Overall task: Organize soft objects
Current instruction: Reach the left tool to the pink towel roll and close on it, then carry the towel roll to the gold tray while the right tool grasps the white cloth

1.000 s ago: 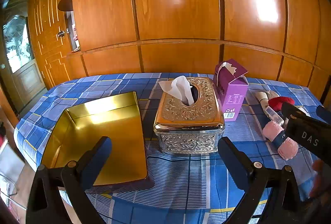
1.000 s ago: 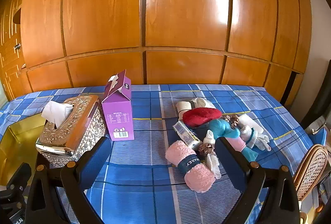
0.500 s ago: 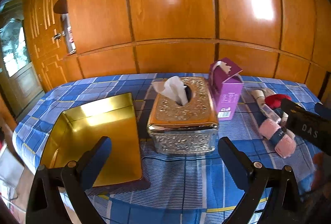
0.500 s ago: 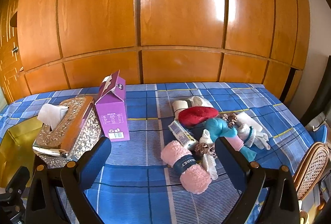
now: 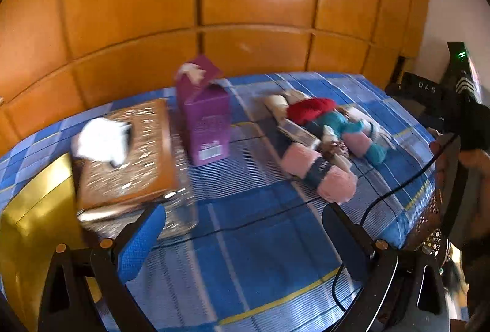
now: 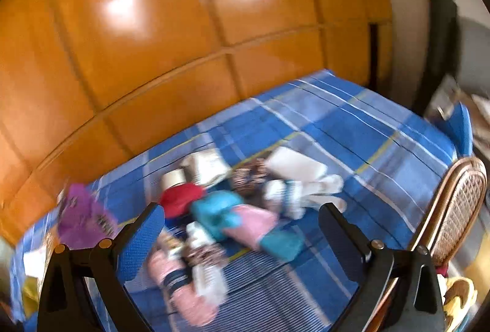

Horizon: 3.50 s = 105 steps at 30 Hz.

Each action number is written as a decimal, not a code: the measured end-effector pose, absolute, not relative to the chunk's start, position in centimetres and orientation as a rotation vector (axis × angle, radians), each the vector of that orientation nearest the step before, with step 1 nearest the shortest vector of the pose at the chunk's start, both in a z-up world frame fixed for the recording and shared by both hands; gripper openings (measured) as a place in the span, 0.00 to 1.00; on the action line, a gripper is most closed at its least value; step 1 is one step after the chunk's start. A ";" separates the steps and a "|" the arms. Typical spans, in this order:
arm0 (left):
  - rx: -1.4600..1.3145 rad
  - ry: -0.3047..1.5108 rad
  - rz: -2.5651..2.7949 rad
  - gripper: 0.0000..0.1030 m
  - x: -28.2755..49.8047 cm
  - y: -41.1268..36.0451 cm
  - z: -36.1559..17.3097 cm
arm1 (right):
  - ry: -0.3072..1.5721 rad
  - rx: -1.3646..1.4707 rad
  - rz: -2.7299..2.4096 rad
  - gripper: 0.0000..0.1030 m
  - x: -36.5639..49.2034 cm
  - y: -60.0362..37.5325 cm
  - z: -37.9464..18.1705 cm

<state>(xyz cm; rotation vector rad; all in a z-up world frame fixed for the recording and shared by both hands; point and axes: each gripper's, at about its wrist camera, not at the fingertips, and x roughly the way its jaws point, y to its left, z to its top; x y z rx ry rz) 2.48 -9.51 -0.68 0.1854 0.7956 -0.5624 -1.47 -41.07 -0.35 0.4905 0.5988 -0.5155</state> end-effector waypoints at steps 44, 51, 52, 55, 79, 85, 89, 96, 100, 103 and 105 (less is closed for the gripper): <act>0.018 1.137 -0.728 0.50 7.7 -13.9 -9.7 | 1.185 0.271 -0.257 0.38 9.6 -35.1 -11.2; 0.064 1.109 -0.728 0.46 7.7 -15.2 -9.9 | 1.187 0.314 -0.267 0.35 8.7 -35.9 -11.4; 0.075 1.106 -0.732 0.42 7.5 -15.7 -9.7 | 1.184 0.326 -0.267 0.35 8.5 -36.1 -11.4; 0.116 1.071 -0.765 0.39 7.4 -16.4 -8.4 | 1.186 0.327 -0.263 0.35 8.5 -36.8 -11.2; -0.180 0.767 -0.272 0.39 23.8 2.7 5.9 | 1.195 0.202 -0.261 0.37 9.8 -33.4 -12.1; -0.254 0.832 -0.085 0.40 18.0 12.2 0.4 | 1.186 0.149 -0.265 0.37 9.8 -31.9 -12.5; -0.320 0.921 -0.022 0.40 14.5 16.3 -4.4 | 1.176 0.110 -0.267 0.37 9.6 -30.9 -12.6; -0.327 0.997 0.008 0.47 10.6 17.1 -8.9 | 1.152 0.051 -0.274 0.36 9.1 -28.8 -12.9; -0.288 0.989 0.032 0.72 9.6 16.5 -9.3 | 1.141 0.034 -0.277 0.32 8.7 -27.9 -12.7; -0.239 0.953 0.057 0.77 8.6 16.2 -8.5 | 1.138 0.036 -0.247 0.30 7.6 -26.9 -12.2; -0.210 0.928 0.077 0.81 8.0 16.5 -7.9 | 1.121 0.047 -0.217 0.30 6.8 -26.3 -11.1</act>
